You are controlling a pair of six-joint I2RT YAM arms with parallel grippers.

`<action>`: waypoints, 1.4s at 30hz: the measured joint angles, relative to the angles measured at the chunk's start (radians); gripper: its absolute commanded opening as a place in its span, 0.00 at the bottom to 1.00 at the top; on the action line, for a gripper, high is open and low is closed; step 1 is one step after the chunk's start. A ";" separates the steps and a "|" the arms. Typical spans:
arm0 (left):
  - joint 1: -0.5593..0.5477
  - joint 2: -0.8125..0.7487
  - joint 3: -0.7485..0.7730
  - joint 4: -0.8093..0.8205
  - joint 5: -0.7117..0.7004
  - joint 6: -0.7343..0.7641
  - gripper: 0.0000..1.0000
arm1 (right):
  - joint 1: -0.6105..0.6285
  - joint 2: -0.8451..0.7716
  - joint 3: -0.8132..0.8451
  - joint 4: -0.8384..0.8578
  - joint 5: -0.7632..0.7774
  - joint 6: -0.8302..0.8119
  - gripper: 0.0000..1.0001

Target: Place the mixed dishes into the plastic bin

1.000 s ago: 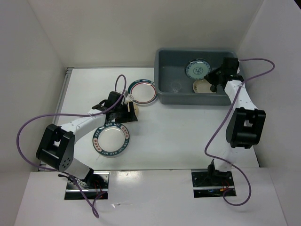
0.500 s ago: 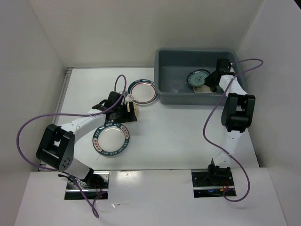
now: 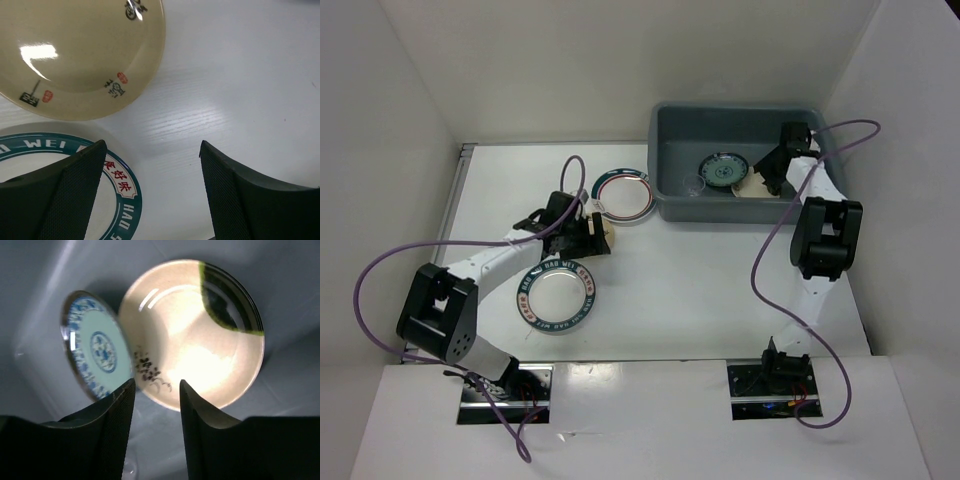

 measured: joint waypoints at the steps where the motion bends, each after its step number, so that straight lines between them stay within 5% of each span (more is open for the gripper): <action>1: 0.008 0.000 0.005 -0.001 0.003 -0.001 0.85 | 0.000 -0.012 0.000 -0.002 0.002 -0.002 0.47; 9: 0.144 0.021 0.140 0.010 0.058 -0.032 0.90 | 0.000 -0.396 -0.138 0.034 -0.019 -0.001 0.54; 18: 0.390 0.247 0.233 0.212 0.160 -0.139 0.80 | 0.145 -0.898 -0.379 0.106 -0.084 -0.052 0.56; 30: 0.387 0.628 0.427 0.420 0.315 -0.138 0.74 | 0.252 -1.087 -0.578 0.010 -0.116 -0.059 0.57; 36: 0.388 0.739 0.521 0.494 0.366 -0.146 0.46 | 0.252 -1.111 -0.578 -0.016 -0.110 -0.058 0.57; 42: 0.393 0.790 0.545 0.554 0.431 -0.191 0.44 | 0.252 -1.108 -0.578 -0.039 -0.107 -0.052 0.57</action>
